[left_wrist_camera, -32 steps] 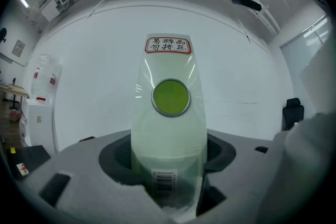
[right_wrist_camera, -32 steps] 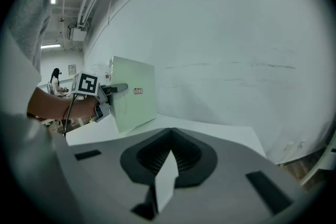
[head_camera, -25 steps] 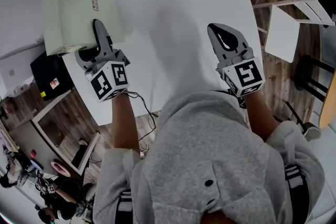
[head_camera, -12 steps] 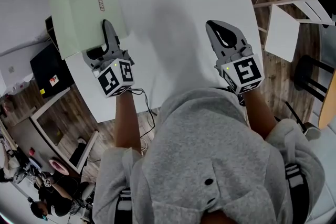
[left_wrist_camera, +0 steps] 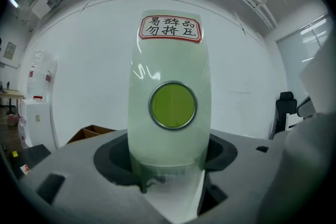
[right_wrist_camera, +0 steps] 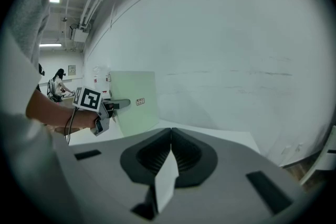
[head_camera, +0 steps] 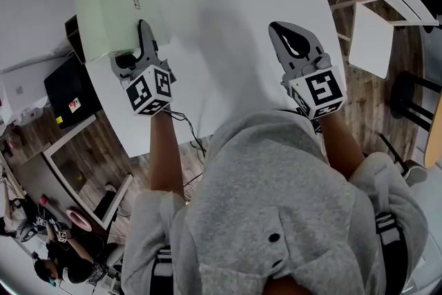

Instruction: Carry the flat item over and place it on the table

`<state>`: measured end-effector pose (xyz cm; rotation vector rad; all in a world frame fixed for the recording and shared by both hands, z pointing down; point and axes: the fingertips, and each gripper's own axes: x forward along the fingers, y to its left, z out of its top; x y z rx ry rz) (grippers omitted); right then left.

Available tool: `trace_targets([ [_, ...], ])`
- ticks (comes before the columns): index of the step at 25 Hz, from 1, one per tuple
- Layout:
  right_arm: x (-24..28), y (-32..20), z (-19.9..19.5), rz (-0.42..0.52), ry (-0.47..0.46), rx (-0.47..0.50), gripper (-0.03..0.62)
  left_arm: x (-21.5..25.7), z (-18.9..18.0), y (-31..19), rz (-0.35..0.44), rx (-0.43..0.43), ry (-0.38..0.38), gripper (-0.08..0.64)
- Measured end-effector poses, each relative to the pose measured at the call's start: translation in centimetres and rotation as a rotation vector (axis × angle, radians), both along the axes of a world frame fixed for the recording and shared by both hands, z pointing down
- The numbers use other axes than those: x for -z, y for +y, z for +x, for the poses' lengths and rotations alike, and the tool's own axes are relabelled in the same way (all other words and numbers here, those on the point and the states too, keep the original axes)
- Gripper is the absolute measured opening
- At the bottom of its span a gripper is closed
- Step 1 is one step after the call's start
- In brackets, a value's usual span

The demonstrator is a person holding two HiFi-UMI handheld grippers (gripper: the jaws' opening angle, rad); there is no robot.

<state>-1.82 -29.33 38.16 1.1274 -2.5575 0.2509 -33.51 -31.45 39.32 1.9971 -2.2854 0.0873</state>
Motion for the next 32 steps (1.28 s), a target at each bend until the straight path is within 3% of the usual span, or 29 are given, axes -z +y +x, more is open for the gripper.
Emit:
trace_targets([
  [9, 1.8, 2.3, 0.8, 0.062, 0.005, -0.031, 0.028, 0.0, 0.2, 2.9, -0.043, -0.029, -0.001, 0.311],
  [18, 3.6, 5.5, 4.2, 0.083, -0.022, -0.114, 0.028, 1.5, 2.2, 9.8, -0.069, -0.060, 0.012, 0.306],
  [24, 4.2, 8.6, 4.2, 0.099, -0.029, -0.127, 0.028, 3.2, 4.3, 14.9, -0.065, -0.048, -0.077, 0.054],
  [32, 4.3, 11.7, 4.0, 0.105, -0.022, -0.112, 0.028, 4.0, 6.6, 18.8, -0.079, -0.082, -0.046, 0.023],
])
